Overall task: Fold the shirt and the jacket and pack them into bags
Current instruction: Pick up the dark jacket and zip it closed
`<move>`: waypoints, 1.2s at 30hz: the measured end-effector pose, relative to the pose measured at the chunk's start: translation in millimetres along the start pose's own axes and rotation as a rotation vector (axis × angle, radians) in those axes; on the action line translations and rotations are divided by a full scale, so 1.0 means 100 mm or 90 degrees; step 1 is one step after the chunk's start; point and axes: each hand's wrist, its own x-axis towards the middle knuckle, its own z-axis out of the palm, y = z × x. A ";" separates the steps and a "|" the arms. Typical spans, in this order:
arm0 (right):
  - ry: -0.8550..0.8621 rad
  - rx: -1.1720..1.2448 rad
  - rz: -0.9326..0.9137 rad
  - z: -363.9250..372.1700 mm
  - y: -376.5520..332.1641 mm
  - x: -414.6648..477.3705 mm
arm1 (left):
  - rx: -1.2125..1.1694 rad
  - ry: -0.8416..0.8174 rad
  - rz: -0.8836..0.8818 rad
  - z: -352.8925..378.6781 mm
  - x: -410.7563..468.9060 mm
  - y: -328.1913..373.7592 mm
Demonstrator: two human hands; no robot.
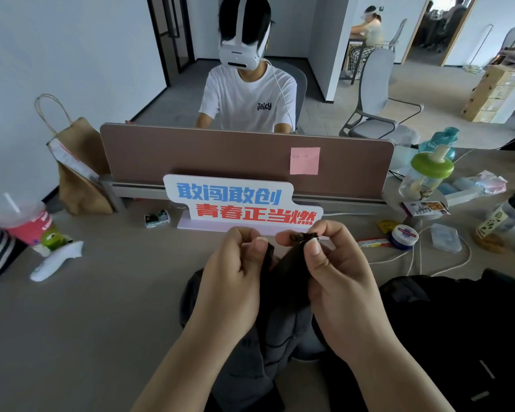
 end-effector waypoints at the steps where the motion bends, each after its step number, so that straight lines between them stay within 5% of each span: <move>1: -0.015 0.004 0.003 0.00 -0.01 0.00 | -0.017 -0.001 0.004 0.00 0.00 0.00; 6: -0.034 0.028 0.013 -0.04 -0.02 0.00 | -0.067 -0.037 0.018 -0.01 -0.03 0.06; 16: 0.109 -0.184 -0.142 -0.13 -0.11 0.00 | -0.157 -0.029 -0.035 -0.06 -0.02 0.05; 22: 0.108 -0.250 -0.087 -0.19 -0.06 0.02 | -0.165 -0.066 -0.085 0.00 -0.01 -0.06; 36: 0.199 0.057 0.134 -0.18 -0.07 0.07 | -0.194 0.014 -0.273 0.11 0.04 -0.19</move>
